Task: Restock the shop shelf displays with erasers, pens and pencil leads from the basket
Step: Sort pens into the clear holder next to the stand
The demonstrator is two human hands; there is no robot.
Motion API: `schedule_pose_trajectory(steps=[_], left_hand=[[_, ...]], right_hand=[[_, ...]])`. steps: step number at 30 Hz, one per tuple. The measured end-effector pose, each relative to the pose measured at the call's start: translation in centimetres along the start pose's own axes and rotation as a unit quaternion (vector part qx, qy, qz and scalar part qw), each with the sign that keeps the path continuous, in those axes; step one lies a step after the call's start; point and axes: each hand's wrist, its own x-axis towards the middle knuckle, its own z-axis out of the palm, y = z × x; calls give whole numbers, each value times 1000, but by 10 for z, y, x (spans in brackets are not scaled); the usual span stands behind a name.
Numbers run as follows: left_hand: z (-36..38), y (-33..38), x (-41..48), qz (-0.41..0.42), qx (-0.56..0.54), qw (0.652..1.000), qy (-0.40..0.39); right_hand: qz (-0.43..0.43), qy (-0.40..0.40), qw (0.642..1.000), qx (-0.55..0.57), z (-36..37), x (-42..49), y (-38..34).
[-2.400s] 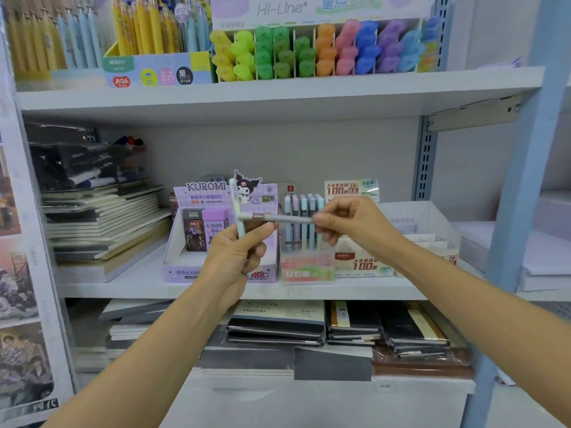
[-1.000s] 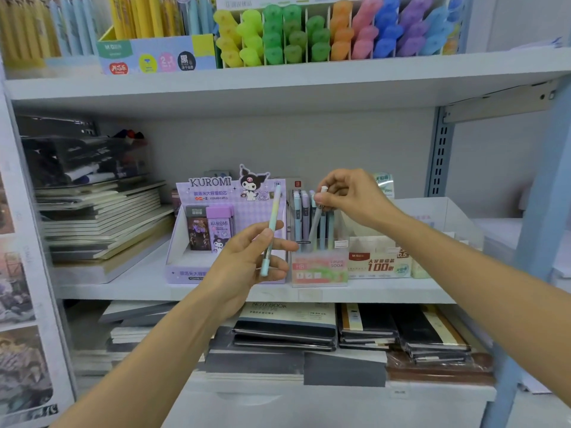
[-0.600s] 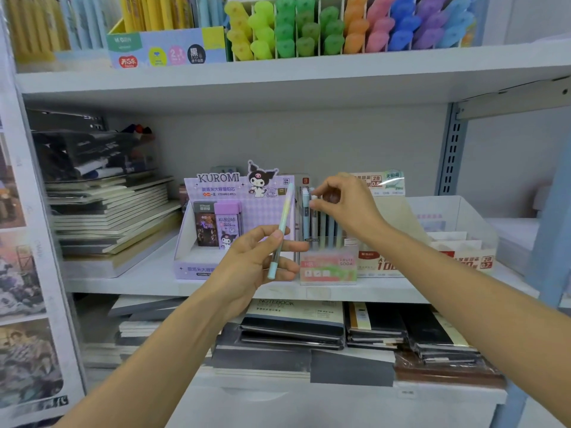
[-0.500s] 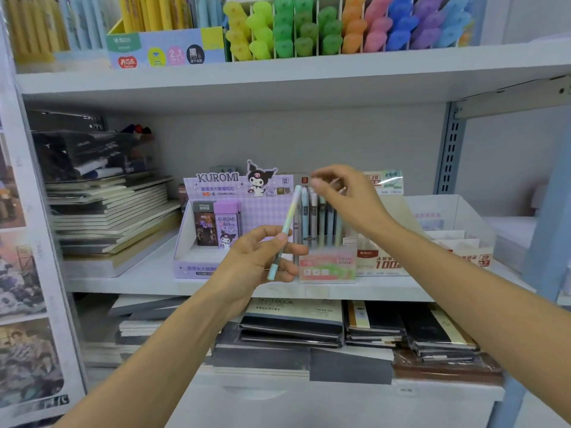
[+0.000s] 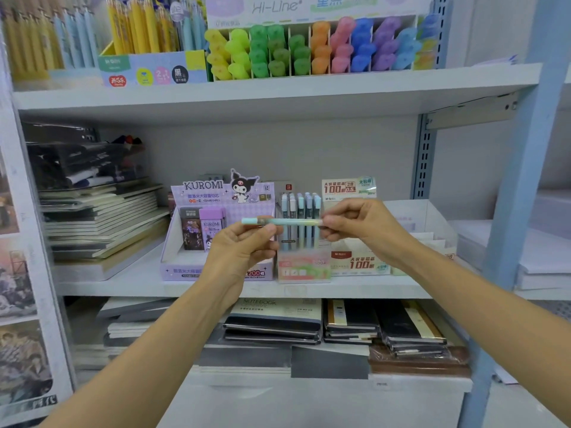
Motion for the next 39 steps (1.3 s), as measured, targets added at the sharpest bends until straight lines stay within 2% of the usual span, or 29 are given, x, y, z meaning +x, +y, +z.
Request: schedule_pose_trajectory(steps=[4, 7, 12, 16, 18, 20, 21, 24, 26, 28, 33, 39], left_hand=[[10, -1, 0, 22, -42, 999, 4], [15, -1, -1, 36, -23, 999, 7], [19, -4, 0, 54, 86, 995, -16], [29, -5, -2, 86, 136, 986, -38], [30, -4, -2, 102, 160, 981, -33], [26, -4, 0, 136, 251, 958, -17], [22, -5, 0, 161, 315, 935, -11], [10, -14, 0, 227, 494, 838, -40], [4, -26, 0, 225, 589, 772, -83], [-2, -37, 1, 217, 635, 732, -113], [-11, -47, 3, 238, 654, 709, -117], [-13, -50, 4, 242, 660, 700, -123]], right_hand=[[28, -70, 997, -16, 3, -9, 3], [43, -119, 990, -56, 6, -11, 1], [-69, 9, 988, -140, 23, 3, -15], [-103, -5, 969, -226, 39, 13, -25], [-110, 4, 967, -228, 40, 16, -28], [-113, 46, 977, -174, 34, 19, -32], [-119, 82, 979, -146, 29, 21, -34], [-137, 194, 964, -117, 11, 28, -37], [-126, 221, 958, -132, 4, 32, -31], [-100, 208, 960, -156, 5, 34, -19], [-85, 152, 959, -223, 20, 33, 12], [-82, 88, 949, -292, 17, 41, 8]])
